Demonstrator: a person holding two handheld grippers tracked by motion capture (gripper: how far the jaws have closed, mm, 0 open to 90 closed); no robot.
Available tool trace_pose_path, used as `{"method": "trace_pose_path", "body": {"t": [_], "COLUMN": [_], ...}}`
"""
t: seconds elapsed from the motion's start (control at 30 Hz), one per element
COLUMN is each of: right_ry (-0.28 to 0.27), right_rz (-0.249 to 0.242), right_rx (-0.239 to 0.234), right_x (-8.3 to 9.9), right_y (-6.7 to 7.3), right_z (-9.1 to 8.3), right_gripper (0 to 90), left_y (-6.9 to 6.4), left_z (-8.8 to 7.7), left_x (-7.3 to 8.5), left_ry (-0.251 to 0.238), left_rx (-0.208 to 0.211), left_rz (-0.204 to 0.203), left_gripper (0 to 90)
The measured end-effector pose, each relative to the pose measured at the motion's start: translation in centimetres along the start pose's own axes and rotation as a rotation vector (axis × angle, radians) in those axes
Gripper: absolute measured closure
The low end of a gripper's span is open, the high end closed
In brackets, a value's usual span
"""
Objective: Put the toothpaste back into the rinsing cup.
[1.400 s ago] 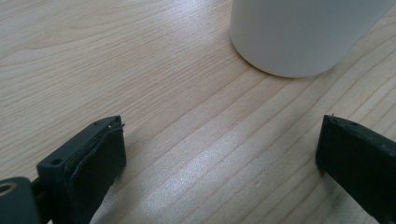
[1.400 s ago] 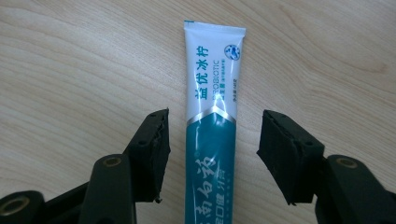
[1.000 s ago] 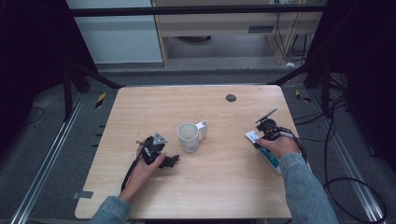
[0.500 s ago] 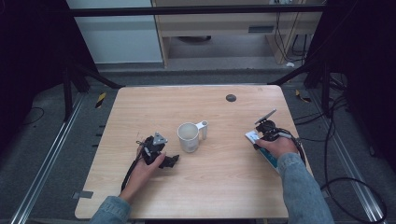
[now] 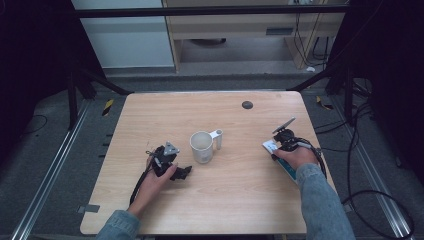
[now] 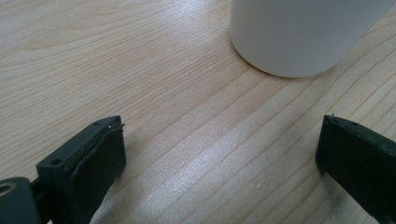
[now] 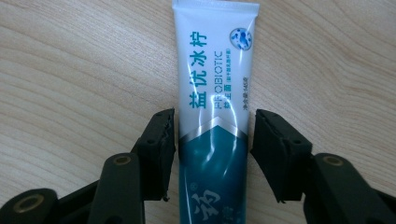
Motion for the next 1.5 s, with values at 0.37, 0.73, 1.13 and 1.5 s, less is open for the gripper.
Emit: {"method": "trace_pose_path", "body": {"t": [0.37, 0.73, 1.13, 1.5], "right_ry": [-0.002, 0.000, -0.004, -0.010], "right_rz": [-0.002, -0.002, -0.014, -0.031], "right_rx": [-0.002, -0.013, -0.018, -0.011], "right_x": [-0.11, -0.16, -0.15, -0.13], "right_y": [-0.03, -0.02, 0.04, 0.08], "right_z": [0.30, 0.39, 0.36, 0.18], "right_gripper": [52.0, 54.3, 56.5, 62.6], "left_y": [0.00, 0.00, 0.00, 0.00], "left_z": [0.00, 0.00, 0.00, 0.00], "left_x": [0.00, 0.00, 0.00, 0.00], "left_ry": [0.000, 0.000, 0.000, 0.000], "left_rx": [0.001, 0.001, 0.001, 0.001], "left_rz": [0.000, 0.000, 0.000, 0.000], "left_gripper": [0.7, 0.8, 0.8, 0.8]}}
Point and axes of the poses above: each handheld gripper's, and its own axes: z roughly forward along the jaws, x roughly out of its underside, y roughly to its left, the point moved 4 cm from there along z, roughly forward along the jaws, and after that the axes turned 9 degrees about x, right-handed, at the moved point
